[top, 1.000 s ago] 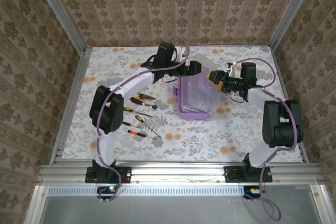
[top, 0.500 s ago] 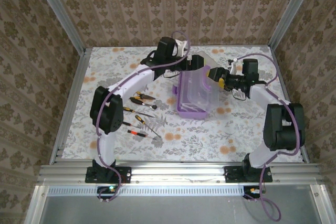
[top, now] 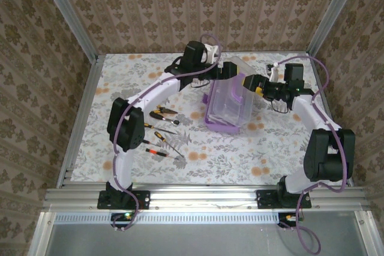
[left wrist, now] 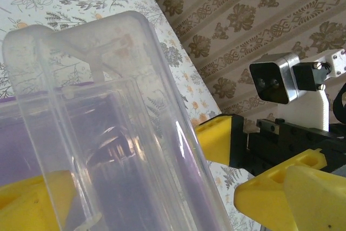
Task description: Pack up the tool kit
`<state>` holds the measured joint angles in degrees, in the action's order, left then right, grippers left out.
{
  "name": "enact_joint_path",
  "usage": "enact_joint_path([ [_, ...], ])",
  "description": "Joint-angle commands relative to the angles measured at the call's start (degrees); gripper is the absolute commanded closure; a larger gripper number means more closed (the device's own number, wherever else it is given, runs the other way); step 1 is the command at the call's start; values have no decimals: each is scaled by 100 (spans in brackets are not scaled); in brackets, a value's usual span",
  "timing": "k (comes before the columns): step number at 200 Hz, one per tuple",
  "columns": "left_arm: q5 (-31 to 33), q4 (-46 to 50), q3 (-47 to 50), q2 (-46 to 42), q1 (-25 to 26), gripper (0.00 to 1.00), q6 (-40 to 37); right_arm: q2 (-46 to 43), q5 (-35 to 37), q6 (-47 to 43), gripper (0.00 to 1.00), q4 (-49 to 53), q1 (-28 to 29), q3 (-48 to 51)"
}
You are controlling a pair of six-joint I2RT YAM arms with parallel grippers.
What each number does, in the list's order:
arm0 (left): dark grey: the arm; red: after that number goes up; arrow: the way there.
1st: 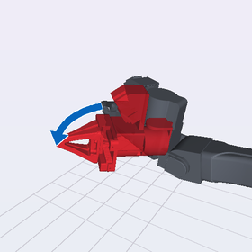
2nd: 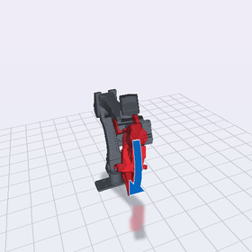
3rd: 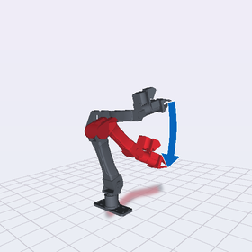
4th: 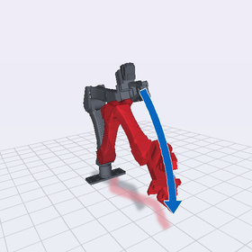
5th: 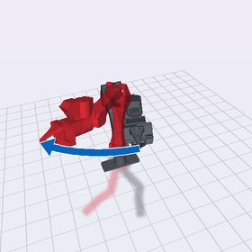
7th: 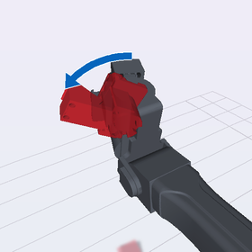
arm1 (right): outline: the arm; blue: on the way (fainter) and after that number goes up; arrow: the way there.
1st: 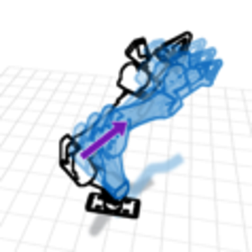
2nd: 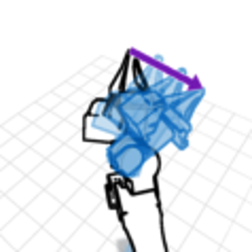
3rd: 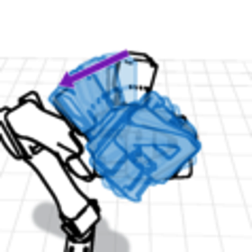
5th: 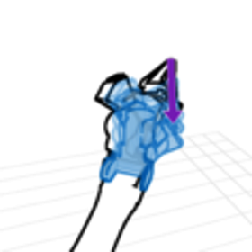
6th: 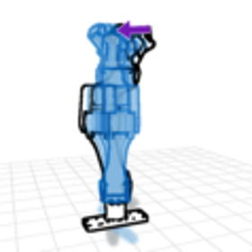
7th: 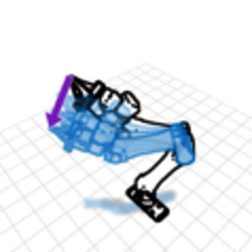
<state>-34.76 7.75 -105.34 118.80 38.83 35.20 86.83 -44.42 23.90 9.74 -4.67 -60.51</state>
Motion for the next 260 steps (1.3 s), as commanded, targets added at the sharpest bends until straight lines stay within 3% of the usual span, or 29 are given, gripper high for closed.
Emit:
enact_joint_path([
  [1,-171,-59,-181,2,52,0,57,114,123,-173,0,8,5,-25],
  [57,-171,-45,-181,10,59,0,66,212,1468,-264,0,626,45,-139],
  [108,-171,-87,-198,35,63,0,108,-184,1853,-201,0,437,-42,196],
  [172,-338,-9,-449,169,143,0,92,-964,1654,-588,0,899,-210,226],
  [223,-312,214,-729,257,228,0,-12,-1074,835,-560,0,508,-210,402],
  [260,-303,149,-608,266,246,0,17,-971,897,-638,0,546,-81,328],
])
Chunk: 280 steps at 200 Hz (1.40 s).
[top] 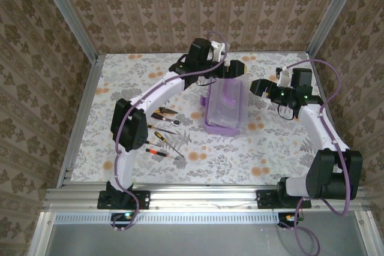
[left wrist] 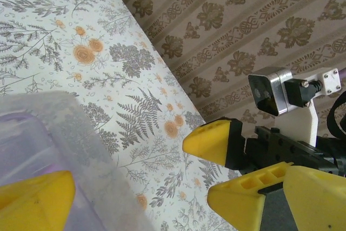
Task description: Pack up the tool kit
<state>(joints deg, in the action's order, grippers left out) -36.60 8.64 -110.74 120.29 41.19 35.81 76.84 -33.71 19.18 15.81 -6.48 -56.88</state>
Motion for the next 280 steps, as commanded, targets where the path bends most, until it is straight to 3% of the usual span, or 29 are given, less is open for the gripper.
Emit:
enact_joint_path([
  [1,-119,54,-65,118,11,0,-42,35,-164,-168,0,-61,102,-38],
  [50,-66,-34,554,-199,-81,0,-180,607,598,-321,0,422,593,-470],
  [89,521,-348,2283,-1154,-690,0,-230,1386,1591,-453,0,900,1330,-1255],
  [132,630,-700,3657,-1944,-1294,0,-240,2100,1966,-372,0,1083,1694,-1884],
  [192,431,-1243,4024,-1747,-1350,0,-68,2751,2409,-450,0,1662,2092,-2625],
  [260,317,-1480,4126,-1668,-1429,0,12,3105,3135,-651,0,2096,2301,-2828],
  [271,301,-1510,4119,-1650,-1430,0,30,3107,3106,-652,4,2072,2307,-2812],
  [280,301,-1515,4106,-1640,-1430,0,40,3068,3044,-644,15,2026,2303,-2778],
])
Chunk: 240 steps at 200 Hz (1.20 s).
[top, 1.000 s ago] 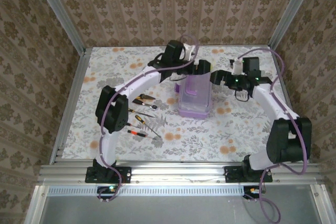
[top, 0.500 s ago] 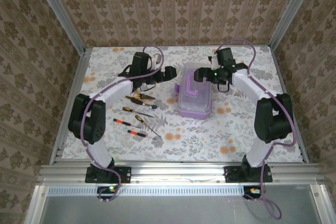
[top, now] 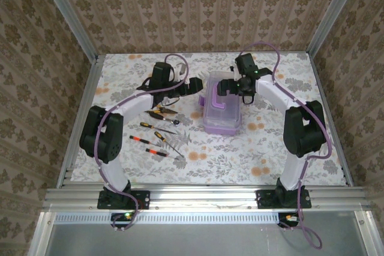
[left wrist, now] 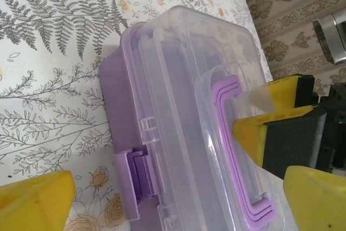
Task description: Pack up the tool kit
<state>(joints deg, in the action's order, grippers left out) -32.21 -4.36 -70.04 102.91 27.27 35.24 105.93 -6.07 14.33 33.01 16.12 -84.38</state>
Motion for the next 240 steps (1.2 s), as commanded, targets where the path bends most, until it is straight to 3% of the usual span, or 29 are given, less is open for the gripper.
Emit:
enact_joint_path([
  [1,-137,-214,39,97,-42,0,97,158,271,-158,16,300,46,-23],
  [21,-154,-219,15,106,-42,0,97,58,19,-115,38,183,27,46],
  [57,-164,-165,-59,97,-46,0,94,-228,-874,60,48,-181,-127,259],
  [105,-194,-126,-183,62,-37,0,97,-555,-2683,568,51,-1506,-552,982],
  [141,-250,-87,-387,43,4,0,127,-534,-3557,992,52,-2405,-742,1508],
  [199,-339,-57,-1082,339,317,0,193,-486,-3992,1310,52,-3060,-820,1802],
  [240,-313,-21,-1074,440,402,0,216,-537,-4058,1358,52,-3134,-854,1811],
])
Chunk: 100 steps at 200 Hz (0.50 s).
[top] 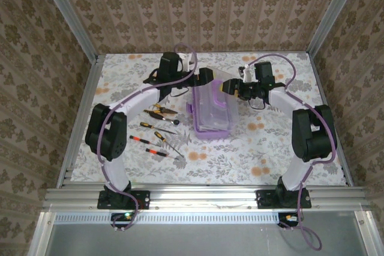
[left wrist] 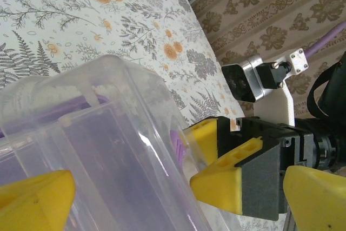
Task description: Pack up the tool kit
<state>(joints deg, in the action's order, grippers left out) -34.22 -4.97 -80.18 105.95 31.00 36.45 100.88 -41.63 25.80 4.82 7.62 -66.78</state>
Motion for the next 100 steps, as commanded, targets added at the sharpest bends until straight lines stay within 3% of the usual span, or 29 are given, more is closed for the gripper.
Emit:
enact_joint_path([
  [1,-112,40,-60,141,28,0,98,-33,-507,217,52,-319,-5,51],
  [48,-112,91,-114,159,58,0,69,-33,-557,276,51,-421,-15,69],
  [100,44,121,455,-175,-102,0,-14,-42,-560,288,51,-394,-15,14],
])
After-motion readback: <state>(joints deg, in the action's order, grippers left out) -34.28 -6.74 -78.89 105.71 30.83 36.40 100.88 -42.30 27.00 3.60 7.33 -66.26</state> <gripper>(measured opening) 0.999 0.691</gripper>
